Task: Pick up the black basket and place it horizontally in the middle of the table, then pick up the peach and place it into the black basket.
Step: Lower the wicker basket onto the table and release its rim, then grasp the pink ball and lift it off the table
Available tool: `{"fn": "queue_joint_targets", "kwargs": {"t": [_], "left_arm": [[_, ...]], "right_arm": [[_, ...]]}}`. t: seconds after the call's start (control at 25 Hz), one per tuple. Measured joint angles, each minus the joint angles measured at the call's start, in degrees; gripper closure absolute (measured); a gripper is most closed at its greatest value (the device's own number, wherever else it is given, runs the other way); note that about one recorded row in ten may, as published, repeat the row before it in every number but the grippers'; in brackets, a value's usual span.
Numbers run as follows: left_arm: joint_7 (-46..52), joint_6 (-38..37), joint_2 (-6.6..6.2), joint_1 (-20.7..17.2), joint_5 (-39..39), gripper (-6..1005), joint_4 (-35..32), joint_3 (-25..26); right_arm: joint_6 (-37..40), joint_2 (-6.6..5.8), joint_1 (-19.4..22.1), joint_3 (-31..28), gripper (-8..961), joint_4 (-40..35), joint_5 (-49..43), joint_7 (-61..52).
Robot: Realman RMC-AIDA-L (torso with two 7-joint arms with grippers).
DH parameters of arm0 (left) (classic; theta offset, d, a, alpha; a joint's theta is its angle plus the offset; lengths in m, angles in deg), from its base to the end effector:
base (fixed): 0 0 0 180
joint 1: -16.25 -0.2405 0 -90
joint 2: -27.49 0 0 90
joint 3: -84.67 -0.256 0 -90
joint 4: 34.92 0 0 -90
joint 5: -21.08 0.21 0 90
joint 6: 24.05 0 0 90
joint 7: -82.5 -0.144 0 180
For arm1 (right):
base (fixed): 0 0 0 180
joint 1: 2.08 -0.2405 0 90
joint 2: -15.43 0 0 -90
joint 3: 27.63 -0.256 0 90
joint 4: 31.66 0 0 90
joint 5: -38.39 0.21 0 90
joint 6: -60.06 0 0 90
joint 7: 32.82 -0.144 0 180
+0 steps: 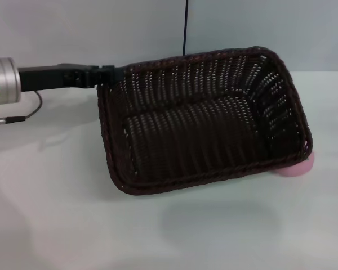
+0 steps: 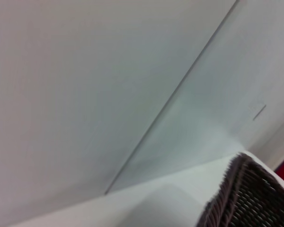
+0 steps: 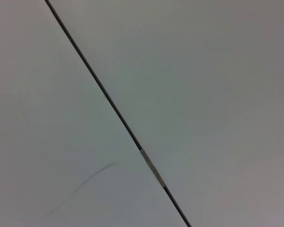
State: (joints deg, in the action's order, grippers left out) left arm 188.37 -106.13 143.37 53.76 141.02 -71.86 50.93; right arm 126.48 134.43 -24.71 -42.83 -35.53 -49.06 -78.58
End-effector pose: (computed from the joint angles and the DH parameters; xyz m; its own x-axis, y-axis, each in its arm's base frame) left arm -0.2539 0.3813 0.0289 0.5661 0.6255 0.5370 0.7704 -0.6332 -0.0746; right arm 0.4011 0.2983 0.0376 0.2534 0.0416 -0.9665 -0.9595 0.1383 -0.2456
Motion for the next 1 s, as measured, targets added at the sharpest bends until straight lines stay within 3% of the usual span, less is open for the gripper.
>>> {"fn": "queue_joint_targets", "kwargs": {"t": [0.04, 0.28, 0.6, 0.8, 0.96, 1.0], "left_arm": [[-2.36, 0.96, 0.74, -0.27, -2.12, 733, 0.27, 0.00], [-8.49, 2.13, 2.02, -1.54, -8.84, 603, 1.20, -0.08], [-17.81, 4.27, 1.88, -5.01, -19.58, 327, 4.44, 0.07], [-25.41, 3.17, 2.00, -8.51, -28.93, 262, 6.56, 0.08], [-38.65, -0.93, 2.07, -12.20, -41.75, 270, 13.01, 0.08], [-38.65, -0.93, 2.07, -12.20, -41.75, 272, 13.01, 0.08]], "right_arm": [[-0.07, 0.00, 0.00, 0.00, 543, 0.00, 0.00, -0.01], [-0.45, 0.00, 0.14, -0.11, 544, 0.00, 0.00, -0.03], [-0.86, 0.00, 0.31, -0.53, 539, 0.17, -0.01, -0.04], [-0.41, -0.09, 0.42, 0.53, 532, 0.02, -0.68, -0.03], [1.43, -0.39, 0.98, 5.86, 527, -2.79, -2.03, -0.56], [1.43, -0.39, 0.98, 5.86, 525, -2.79, -2.03, -0.56]]}}
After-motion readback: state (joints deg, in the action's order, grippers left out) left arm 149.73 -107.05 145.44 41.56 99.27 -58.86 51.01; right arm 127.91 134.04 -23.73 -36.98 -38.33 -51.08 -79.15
